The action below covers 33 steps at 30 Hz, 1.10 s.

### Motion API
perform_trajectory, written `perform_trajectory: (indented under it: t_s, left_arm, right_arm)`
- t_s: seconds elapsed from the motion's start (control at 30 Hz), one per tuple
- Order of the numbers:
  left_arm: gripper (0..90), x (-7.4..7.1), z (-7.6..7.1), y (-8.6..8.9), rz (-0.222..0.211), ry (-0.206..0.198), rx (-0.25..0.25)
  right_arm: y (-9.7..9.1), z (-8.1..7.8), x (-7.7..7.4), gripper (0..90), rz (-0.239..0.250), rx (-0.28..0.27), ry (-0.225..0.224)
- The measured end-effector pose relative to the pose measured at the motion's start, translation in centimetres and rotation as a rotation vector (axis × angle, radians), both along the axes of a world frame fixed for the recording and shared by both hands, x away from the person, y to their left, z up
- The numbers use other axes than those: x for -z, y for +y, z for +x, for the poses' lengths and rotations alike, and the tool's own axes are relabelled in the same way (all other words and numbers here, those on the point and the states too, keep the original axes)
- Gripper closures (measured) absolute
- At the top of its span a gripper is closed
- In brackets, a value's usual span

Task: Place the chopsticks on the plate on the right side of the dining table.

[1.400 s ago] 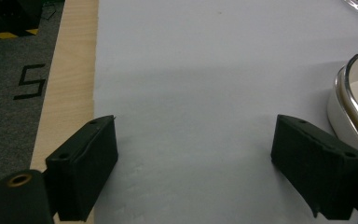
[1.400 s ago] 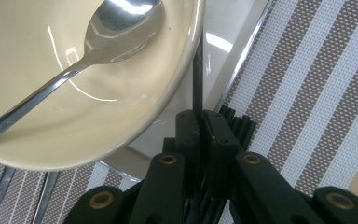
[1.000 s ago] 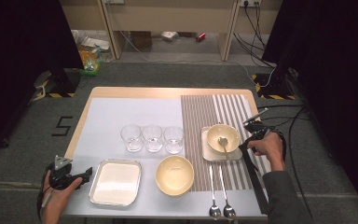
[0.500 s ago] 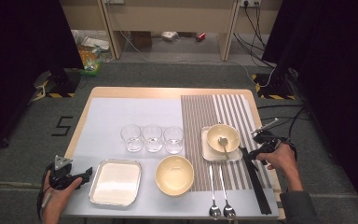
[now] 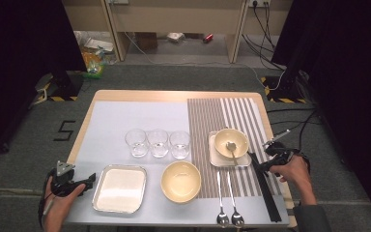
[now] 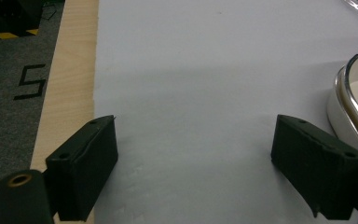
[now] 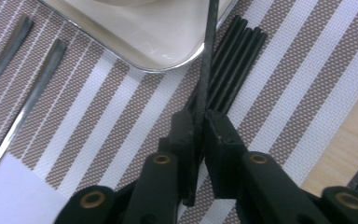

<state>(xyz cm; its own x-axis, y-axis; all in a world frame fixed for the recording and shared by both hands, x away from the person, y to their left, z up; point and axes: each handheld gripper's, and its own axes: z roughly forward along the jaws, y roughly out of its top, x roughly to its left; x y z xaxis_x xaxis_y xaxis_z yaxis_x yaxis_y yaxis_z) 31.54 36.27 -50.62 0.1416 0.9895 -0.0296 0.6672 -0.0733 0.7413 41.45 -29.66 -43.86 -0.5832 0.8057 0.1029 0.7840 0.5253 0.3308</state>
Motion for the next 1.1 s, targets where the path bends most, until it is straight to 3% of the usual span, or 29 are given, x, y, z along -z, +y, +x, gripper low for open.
perform_trajectory:
  t_s: [0.47,1.1]
  left_arm:
    - [13.7,0.0,0.0,0.0,0.000,0.001,0.000]
    - [13.7,0.0,0.0,0.0,0.000,0.000,0.000]
  right_arm:
    - [0.6,2.5,-0.4,84.4,-0.029,-0.045,-0.043]
    - [2.0,4.2,0.0,82.3,-0.026,-0.054,-0.031]
